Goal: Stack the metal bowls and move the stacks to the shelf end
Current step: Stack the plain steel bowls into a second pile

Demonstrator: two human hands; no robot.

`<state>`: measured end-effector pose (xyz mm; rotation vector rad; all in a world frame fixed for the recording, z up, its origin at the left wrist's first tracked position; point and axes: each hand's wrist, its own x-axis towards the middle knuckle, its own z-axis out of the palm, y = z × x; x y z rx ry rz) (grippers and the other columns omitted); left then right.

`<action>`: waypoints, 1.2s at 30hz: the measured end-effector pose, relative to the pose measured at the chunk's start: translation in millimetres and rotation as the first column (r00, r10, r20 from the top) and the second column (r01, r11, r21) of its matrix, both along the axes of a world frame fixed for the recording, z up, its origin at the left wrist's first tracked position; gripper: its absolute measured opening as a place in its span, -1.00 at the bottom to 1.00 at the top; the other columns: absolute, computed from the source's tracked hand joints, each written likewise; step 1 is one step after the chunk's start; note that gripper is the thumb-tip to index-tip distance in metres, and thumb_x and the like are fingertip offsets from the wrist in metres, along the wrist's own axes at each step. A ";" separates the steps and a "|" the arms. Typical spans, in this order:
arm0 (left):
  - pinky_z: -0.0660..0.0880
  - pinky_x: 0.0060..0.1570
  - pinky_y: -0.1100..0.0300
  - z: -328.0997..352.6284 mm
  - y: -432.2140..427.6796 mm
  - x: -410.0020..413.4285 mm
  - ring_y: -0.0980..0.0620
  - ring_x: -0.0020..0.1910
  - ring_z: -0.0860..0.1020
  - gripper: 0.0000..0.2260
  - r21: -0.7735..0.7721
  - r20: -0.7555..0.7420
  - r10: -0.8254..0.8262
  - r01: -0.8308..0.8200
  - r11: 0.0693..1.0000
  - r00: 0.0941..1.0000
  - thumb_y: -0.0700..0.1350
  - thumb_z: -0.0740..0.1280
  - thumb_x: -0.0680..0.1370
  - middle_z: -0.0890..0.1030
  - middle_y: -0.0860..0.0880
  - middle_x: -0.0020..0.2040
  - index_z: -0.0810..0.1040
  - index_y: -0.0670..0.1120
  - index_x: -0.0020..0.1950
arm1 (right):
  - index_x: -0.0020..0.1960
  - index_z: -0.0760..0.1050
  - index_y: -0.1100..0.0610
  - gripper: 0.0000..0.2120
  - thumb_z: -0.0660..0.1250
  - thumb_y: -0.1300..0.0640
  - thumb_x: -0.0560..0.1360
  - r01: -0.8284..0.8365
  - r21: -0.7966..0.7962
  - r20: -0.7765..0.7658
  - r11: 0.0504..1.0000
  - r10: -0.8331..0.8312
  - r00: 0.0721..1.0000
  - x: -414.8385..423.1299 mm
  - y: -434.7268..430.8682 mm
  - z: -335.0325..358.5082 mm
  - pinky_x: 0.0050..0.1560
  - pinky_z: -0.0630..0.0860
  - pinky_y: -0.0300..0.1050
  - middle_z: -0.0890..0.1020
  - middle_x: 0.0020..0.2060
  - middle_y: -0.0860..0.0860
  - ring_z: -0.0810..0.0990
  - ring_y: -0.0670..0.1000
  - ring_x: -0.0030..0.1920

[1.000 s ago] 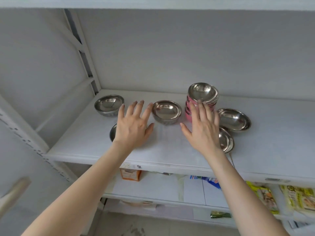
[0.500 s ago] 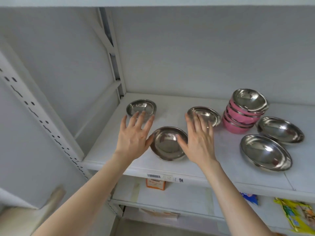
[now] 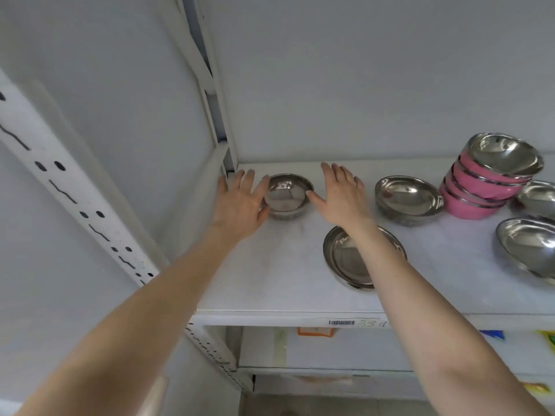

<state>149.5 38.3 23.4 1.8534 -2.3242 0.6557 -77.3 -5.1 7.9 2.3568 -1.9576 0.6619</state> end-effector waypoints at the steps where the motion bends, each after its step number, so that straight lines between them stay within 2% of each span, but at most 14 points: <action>1: 0.17 0.40 -0.28 -2.7 -7.0 3.2 -0.22 0.47 0.29 -0.45 0.011 -0.004 0.005 -0.005 1.000 1.000 0.13 0.19 0.59 0.34 -0.22 0.48 0.25 -0.05 0.54 | 0.55 0.06 0.13 -0.29 0.14 -0.23 0.54 0.008 0.026 0.008 1.000 -0.008 1.000 4.7 -6.5 -1.1 0.46 0.09 0.20 0.21 0.52 0.16 0.13 0.15 0.52; 6: 0.21 0.37 -0.18 -17.4 -36.8 8.8 -0.19 0.46 0.27 -0.43 0.083 -0.082 0.075 -0.068 0.994 0.994 0.20 0.10 0.60 0.31 -0.15 0.50 0.17 0.00 0.56 | 0.56 0.05 0.10 -0.28 0.17 -0.23 0.54 0.014 0.164 0.060 0.986 -0.024 0.998 17.9 -34.4 -8.6 0.38 0.20 0.17 0.24 0.51 0.13 0.19 0.16 0.49; 9: 0.33 0.28 -0.12 -29.2 -49.9 9.4 -0.21 0.40 0.33 -0.42 0.173 -0.269 0.147 -0.103 0.980 0.952 0.22 0.11 0.60 0.34 -0.14 0.48 0.17 0.01 0.56 | 0.55 0.04 0.08 -0.26 0.19 -0.25 0.52 -0.009 0.287 0.153 0.958 -0.037 0.988 19.8 -48.0 -17.9 0.34 0.28 0.17 0.29 0.49 0.12 0.28 0.20 0.44; 13: 0.29 0.37 -0.08 -44.6 -63.7 9.7 -0.20 0.48 0.27 -0.34 0.405 -0.608 0.258 0.015 0.914 0.751 0.23 0.15 0.60 0.22 -0.14 0.55 0.06 -0.02 0.60 | 0.53 0.10 0.11 -0.24 0.29 -0.20 0.49 -0.135 0.433 0.430 0.891 -0.072 0.900 21.7 -62.0 -25.8 0.28 0.32 -0.03 0.37 0.44 0.13 0.35 0.17 0.41; 15: 0.20 0.43 0.01 -49.3 -67.8 7.7 -0.15 0.52 0.22 -0.30 0.443 -0.703 0.281 0.093 0.892 0.653 0.19 0.20 0.60 0.19 -0.16 0.57 0.01 -0.09 0.60 | 0.46 0.24 0.10 -0.33 0.33 -0.18 0.47 -0.181 0.478 0.504 0.859 -0.099 0.858 22.1 -67.4 -29.0 0.15 0.39 -0.08 0.48 0.34 0.08 0.45 0.12 0.31; 17: 0.24 0.44 0.06 -52.4 -71.0 6.3 -0.15 0.47 0.32 -0.29 0.457 -0.776 0.301 0.166 0.874 0.554 0.15 0.26 0.59 0.29 -0.15 0.53 0.03 -0.12 0.60 | 0.34 0.35 0.06 -0.45 0.34 -0.16 0.45 -0.215 0.486 0.542 0.847 -0.099 0.835 22.5 -72.3 -33.2 -0.05 0.45 -0.09 0.55 0.19 0.00 0.51 0.07 0.16; 19: 0.45 0.30 0.02 -55.3 -73.0 5.6 -0.15 0.29 0.51 -0.26 0.478 -0.839 0.358 0.240 0.845 0.408 0.12 0.31 0.57 0.42 -0.13 0.44 0.00 -0.07 0.60 | 0.30 0.37 0.03 -0.50 0.35 -0.14 0.44 -0.239 0.493 0.574 0.837 -0.105 0.812 23.3 -74.7 -35.0 -0.12 0.50 -0.08 0.55 0.12 -0.02 0.53 0.04 0.10; 20: 0.55 0.13 0.09 -56.4 -73.2 5.2 -0.13 0.19 0.57 -0.23 0.486 -0.854 0.386 0.266 0.833 0.350 0.11 0.33 0.56 0.45 -0.12 0.40 -0.03 -0.04 0.61 | 0.26 0.38 0.01 -0.54 0.35 -0.13 0.44 -0.247 0.497 0.583 0.832 -0.109 0.805 23.7 -75.2 -35.1 -0.11 0.53 -0.05 0.56 0.10 -0.03 0.55 0.04 0.08; 22: 0.55 -0.25 0.34 -57.3 -73.1 4.6 -0.08 0.06 0.62 -0.23 0.476 -0.872 0.401 0.301 0.826 0.281 0.07 0.37 0.55 0.50 -0.11 0.33 -0.02 -0.02 0.60 | 0.10 0.42 -0.07 -0.71 0.36 -0.08 0.43 -0.261 0.493 0.599 0.830 -0.107 0.794 24.1 -75.6 -34.9 -0.10 0.58 -0.02 0.57 0.01 -0.04 0.58 0.03 0.00; 24: 0.49 -0.39 0.42 -58.6 -73.6 3.9 -0.04 0.02 0.61 -0.27 0.446 -0.893 0.390 0.322 0.835 0.224 0.03 0.40 0.53 0.51 -0.11 0.30 0.07 -0.02 0.57 | -0.02 0.41 -0.11 -0.82 0.37 -0.01 0.43 -0.269 0.492 0.621 0.828 -0.117 0.775 24.1 -73.5 -32.5 -0.12 0.60 -0.03 0.58 -0.04 -0.05 0.60 0.03 -0.07; 27: 0.52 -0.29 0.33 -57.4 -71.8 3.0 0.03 0.01 0.59 -0.27 0.436 -0.898 0.382 0.322 0.841 0.218 0.06 0.42 0.51 0.51 -0.03 0.29 0.10 0.01 0.56 | 0.11 0.39 -0.03 -0.73 0.37 0.05 0.44 -0.273 0.497 0.631 0.824 -0.128 0.765 23.5 -67.9 -27.9 -0.10 0.62 -0.01 0.57 -0.02 -0.03 0.61 0.03 -0.10; 30: 0.53 -0.18 0.25 -53.6 -69.1 1.4 -0.06 0.10 0.59 -0.24 0.429 -0.901 0.375 0.316 0.846 0.217 0.08 0.43 0.49 0.51 -0.03 0.30 0.10 0.01 0.57 | 0.18 0.38 0.01 -0.67 0.36 0.06 0.45 -0.264 0.480 0.642 0.836 -0.130 0.755 20.6 -59.5 -22.4 -0.09 0.62 -0.01 0.56 0.01 -0.01 0.60 0.02 -0.10; 32: 0.51 -0.20 0.26 -47.0 -66.3 -2.6 -0.10 0.12 0.59 -0.23 0.430 -0.901 0.377 0.317 0.846 0.215 0.09 0.43 0.49 0.50 -0.04 0.32 0.08 0.02 0.58 | 0.22 0.38 0.01 -0.64 0.36 0.05 0.46 -0.259 0.472 0.650 0.843 -0.134 0.748 16.6 -52.8 -17.5 -0.10 0.62 -0.02 0.57 0.02 0.00 0.61 0.03 -0.13; 36: 0.49 -0.30 0.35 -27.3 -59.1 -19.2 -0.01 -0.07 0.61 -0.28 0.387 -0.917 0.323 0.326 0.862 0.233 0.08 0.42 0.50 0.52 -0.01 0.26 0.12 0.02 0.55 | 0.23 0.36 -0.01 -0.62 0.36 0.01 0.46 -0.232 0.430 0.682 0.873 -0.145 0.717 0.0 -40.2 -4.8 -0.15 0.63 -0.06 0.57 -0.01 -0.02 0.63 0.01 -0.19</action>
